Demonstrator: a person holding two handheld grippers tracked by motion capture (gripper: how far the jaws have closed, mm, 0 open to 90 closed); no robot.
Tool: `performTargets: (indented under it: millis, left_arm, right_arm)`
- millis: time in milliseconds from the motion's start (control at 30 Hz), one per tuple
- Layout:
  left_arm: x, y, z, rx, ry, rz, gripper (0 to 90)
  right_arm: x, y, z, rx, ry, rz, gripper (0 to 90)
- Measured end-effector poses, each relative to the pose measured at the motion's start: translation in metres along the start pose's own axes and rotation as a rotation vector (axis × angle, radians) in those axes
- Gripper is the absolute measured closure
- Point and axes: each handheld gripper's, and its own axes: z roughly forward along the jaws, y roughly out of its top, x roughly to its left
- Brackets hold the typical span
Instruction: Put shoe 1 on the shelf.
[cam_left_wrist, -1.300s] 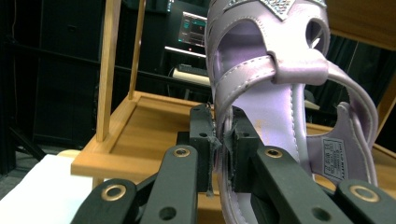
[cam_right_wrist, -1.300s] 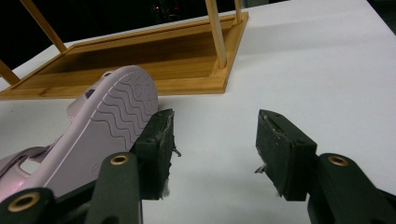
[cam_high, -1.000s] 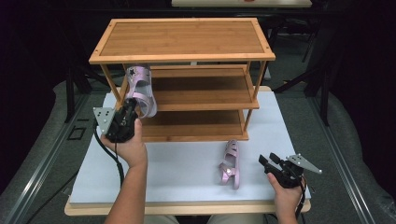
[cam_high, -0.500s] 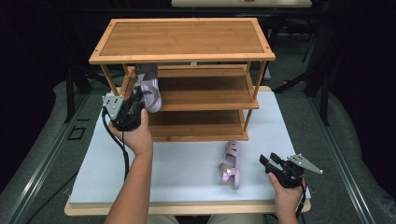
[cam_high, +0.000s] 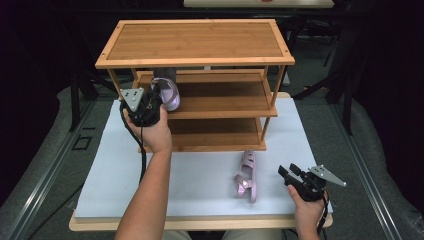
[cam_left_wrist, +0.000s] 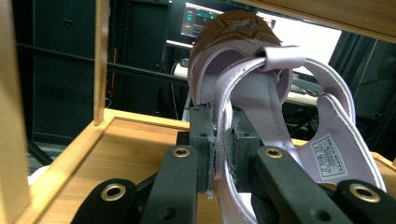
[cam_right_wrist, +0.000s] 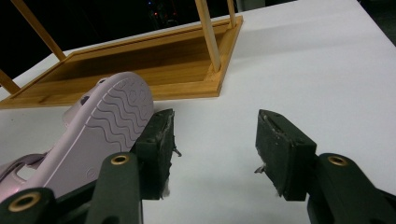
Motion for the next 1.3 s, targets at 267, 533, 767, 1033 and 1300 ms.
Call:
performTargets:
  millis: [267,533,767,1033,1300]
  left_arm:
    - [-0.002,-0.004,0.006,0.007,0.006,-0.002,82.7]
    - [0.000,-0.006,0.011,0.034,0.013,-0.010,82.5]
    - [-0.001,-0.009,0.016,0.067,0.005,-0.017,82.4]
    - [-0.005,-0.005,0.002,0.061,-0.009,-0.029,82.3]
    - [-0.001,-0.012,0.012,0.113,0.005,-0.008,81.2]
  right_arm:
    - [-0.001,0.000,-0.001,-0.001,0.002,0.004,46.6]
    - [0.000,0.000,0.000,-0.001,0.007,0.001,46.7]
    - [0.000,0.000,0.000,-0.008,0.005,0.001,46.6]
    - [0.000,0.000,0.000,0.009,0.007,-0.001,46.6]
    - [0.003,0.000,0.000,-0.001,0.006,-0.004,46.6]
